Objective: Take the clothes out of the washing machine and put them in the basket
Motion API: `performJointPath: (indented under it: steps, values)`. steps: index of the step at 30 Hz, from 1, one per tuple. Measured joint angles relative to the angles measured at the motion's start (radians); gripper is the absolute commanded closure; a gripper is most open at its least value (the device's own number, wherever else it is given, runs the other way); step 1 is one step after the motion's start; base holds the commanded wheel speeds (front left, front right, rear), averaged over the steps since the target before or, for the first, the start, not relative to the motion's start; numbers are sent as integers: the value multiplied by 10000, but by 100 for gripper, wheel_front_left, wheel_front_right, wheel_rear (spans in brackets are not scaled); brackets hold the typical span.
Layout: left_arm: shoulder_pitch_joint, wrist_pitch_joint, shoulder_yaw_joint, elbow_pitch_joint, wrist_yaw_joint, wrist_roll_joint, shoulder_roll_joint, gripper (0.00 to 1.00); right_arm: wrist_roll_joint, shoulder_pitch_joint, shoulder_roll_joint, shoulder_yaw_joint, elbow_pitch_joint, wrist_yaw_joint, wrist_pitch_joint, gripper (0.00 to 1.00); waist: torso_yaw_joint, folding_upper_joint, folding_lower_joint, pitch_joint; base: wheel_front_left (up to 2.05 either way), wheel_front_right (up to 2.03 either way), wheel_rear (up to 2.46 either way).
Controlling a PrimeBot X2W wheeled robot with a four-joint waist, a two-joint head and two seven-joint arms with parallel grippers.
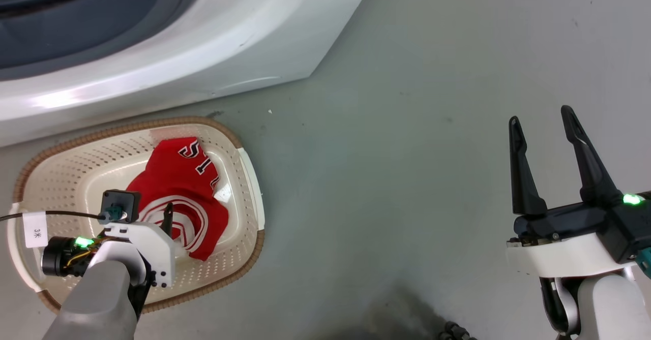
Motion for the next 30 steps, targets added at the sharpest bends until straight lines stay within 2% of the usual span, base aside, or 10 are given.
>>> performJointPath:
  steps: [4,10,18,30]
  values:
    - [237,0,98,-224,63,-12,-48,0,-23,-18,0,-29,146,0,0,0,77,0,0,-422,0,0,0]
    - [1027,-2,679,-2025,190,27,-213,0,-257,43,2,-165,497,-2,-2,0,349,0,-1,-1701,0,0,0]
    - [2444,-2,2194,-4615,263,67,-349,0,-339,320,0,-416,755,-2,0,0,747,0,-3,-3145,0,0,0]
    - [5286,-2,3962,-8466,408,1003,-1453,0,-242,960,0,-382,1035,-2,-2,0,1338,0,-4,-4727,0,0,0]
